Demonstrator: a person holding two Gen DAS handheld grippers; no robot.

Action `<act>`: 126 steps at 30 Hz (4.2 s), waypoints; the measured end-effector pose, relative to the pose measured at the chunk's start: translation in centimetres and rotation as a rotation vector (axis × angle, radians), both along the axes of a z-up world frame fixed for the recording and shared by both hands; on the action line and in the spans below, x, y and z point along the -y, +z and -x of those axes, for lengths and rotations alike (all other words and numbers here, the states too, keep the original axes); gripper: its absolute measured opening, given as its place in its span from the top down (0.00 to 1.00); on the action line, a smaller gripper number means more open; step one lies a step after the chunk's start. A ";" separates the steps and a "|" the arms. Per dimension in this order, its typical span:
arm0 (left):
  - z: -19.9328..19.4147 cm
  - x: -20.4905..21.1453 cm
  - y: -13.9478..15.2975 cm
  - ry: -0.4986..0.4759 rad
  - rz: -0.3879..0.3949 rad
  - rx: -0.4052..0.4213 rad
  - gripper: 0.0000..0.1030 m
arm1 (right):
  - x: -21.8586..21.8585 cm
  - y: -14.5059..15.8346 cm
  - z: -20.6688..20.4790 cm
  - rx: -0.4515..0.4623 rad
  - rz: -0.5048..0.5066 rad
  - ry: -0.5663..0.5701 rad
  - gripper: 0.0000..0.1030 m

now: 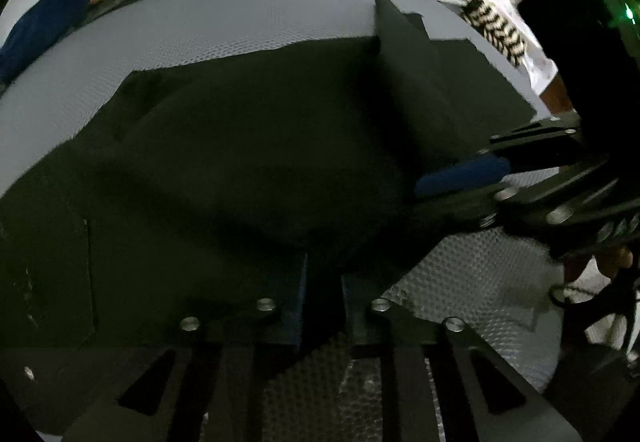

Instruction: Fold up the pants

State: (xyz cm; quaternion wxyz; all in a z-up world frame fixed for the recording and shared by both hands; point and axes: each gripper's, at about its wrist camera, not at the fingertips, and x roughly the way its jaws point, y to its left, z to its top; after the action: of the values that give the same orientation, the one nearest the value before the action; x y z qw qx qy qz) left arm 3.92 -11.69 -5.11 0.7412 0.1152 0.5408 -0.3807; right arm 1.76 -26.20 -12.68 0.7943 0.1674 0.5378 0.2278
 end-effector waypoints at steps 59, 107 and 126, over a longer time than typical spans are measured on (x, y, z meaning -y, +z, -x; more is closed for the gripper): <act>0.7 0.9 -0.4 0.083 0.013 -0.049 0.87 | 30.5 0.3 0.6 0.131 -0.061 -0.862 0.96; 0.5 -0.9 0.2 0.030 -0.027 -0.007 0.51 | 31.8 -6.1 14.5 -0.002 0.043 -1.059 0.77; -1.6 -1.2 2.3 0.222 0.104 -0.015 0.51 | 37.2 -4.0 -1.0 -0.014 -0.096 -0.716 0.77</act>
State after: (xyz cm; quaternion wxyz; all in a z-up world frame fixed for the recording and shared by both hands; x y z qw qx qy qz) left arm 5.49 -10.52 -2.82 0.7796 0.0131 0.5354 -0.3246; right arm 2.73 -63.40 -16.65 0.8112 0.3840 0.4391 -0.0411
